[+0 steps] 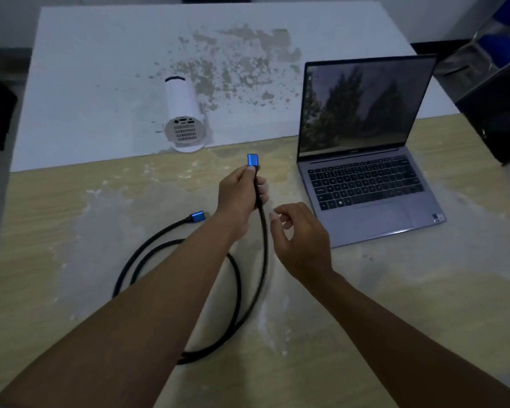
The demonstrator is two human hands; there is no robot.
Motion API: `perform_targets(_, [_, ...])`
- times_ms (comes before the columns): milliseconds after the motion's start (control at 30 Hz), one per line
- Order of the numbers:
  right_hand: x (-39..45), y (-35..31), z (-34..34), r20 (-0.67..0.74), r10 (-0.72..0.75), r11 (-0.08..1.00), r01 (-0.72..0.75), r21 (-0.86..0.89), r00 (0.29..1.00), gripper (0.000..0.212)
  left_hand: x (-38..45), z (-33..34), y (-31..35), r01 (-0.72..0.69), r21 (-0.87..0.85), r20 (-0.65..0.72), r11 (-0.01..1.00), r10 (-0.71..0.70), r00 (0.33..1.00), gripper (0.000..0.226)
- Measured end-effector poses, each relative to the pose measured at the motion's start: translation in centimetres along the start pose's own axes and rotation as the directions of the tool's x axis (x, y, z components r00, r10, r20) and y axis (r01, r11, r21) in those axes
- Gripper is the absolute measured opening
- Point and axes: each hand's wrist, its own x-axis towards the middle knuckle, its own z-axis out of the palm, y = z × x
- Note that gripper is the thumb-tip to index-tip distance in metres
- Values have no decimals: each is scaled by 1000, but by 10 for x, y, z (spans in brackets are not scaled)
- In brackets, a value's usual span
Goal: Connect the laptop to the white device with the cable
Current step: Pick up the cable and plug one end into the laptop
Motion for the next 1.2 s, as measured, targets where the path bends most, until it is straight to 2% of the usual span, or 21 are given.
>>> perform_targets(67, [10,19,-12,-4,11,1000,-11,4,1000,22,8,12,-6,-1,171,-2,985,1,1000,25])
perform_targets(167, [27,53,-27,17,30,999,-29,-28,999,25,18,28,-19,-60,431,13,901,60,998,25])
perform_targets(267, [42,82,-33,55,28,998,-25,-54,998,17,25,36,-33,-195,627,70,755,194,978,30])
perform_targets(367, [54,105,-31,110,16,996,-7,-88,994,14,31,43,-44,-305,743,150,596,296,943,46])
perform_targets(433, [60,120,-26,142,-13,992,30,-122,990,17,36,46,-53,-332,779,179,532,319,931,47])
perform_targets(500, [64,132,-21,154,-54,983,80,-167,987,20,42,48,-62,-334,803,186,494,324,928,34])
perform_targets(567, [66,138,-17,151,-74,972,105,-210,986,24,47,48,-67,-348,797,182,494,352,918,24])
perform_targets(700, [66,144,-7,220,-48,950,113,-293,974,38,56,45,-73,-410,760,178,505,445,878,24])
perform_targets(800, [66,147,-1,257,-5,930,99,-353,966,44,63,44,-78,-474,757,234,450,490,840,20])
perform_targets(967, [60,150,5,256,26,924,74,-376,966,47,69,38,-79,-550,797,397,249,470,788,37])
perform_targets(1033, [60,150,6,248,25,920,75,-385,968,47,71,38,-80,-570,807,439,154,490,753,34])
perform_targets(1133, [60,150,7,239,15,916,82,-393,971,47,75,38,-80,-575,816,513,-54,524,680,26])
perform_targets(1200, [60,150,8,227,15,914,78,-397,974,46,81,35,-81,-559,816,545,-146,517,660,26])
